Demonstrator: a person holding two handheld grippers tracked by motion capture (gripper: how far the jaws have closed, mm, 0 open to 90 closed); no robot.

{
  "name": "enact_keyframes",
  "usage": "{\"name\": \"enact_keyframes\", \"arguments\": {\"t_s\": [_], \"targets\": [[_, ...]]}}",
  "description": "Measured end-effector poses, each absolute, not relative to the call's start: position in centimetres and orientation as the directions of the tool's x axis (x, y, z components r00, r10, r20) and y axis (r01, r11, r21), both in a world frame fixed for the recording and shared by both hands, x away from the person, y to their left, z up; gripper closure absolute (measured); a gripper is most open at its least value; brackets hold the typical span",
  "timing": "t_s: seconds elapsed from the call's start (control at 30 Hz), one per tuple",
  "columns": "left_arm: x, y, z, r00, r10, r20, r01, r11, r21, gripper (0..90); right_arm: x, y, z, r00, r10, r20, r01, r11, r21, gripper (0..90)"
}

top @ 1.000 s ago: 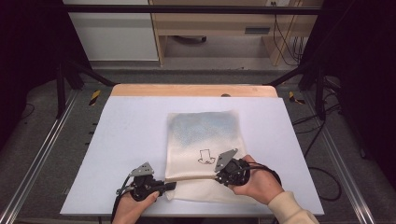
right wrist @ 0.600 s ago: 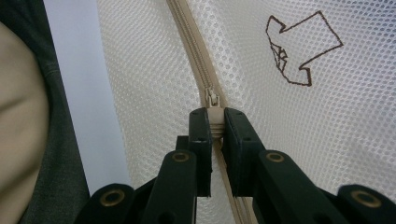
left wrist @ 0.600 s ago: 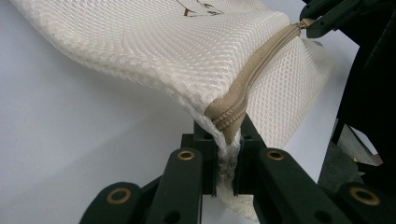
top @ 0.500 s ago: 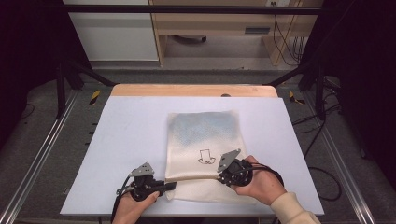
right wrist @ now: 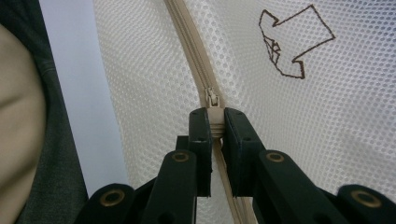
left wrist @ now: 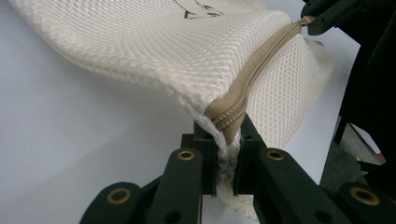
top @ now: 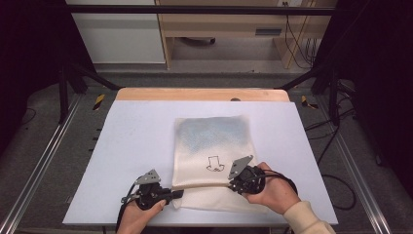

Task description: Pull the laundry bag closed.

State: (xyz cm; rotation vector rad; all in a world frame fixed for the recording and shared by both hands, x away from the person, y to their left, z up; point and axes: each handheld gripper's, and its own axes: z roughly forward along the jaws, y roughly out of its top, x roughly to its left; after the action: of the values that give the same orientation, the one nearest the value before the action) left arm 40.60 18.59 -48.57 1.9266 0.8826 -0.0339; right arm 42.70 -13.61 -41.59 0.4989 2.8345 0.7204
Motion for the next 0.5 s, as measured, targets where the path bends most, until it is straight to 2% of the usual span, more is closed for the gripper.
{"name": "enact_keyframes", "arguments": {"t_s": [0.5], "targets": [[40.57,18.53,-48.57,0.736,0.563,-0.376,0.59,-0.26,0.765,82.9,42.47,-14.65,-41.61,-0.923,0.377,-0.082,0.291,0.82,0.493,82.2]]}}
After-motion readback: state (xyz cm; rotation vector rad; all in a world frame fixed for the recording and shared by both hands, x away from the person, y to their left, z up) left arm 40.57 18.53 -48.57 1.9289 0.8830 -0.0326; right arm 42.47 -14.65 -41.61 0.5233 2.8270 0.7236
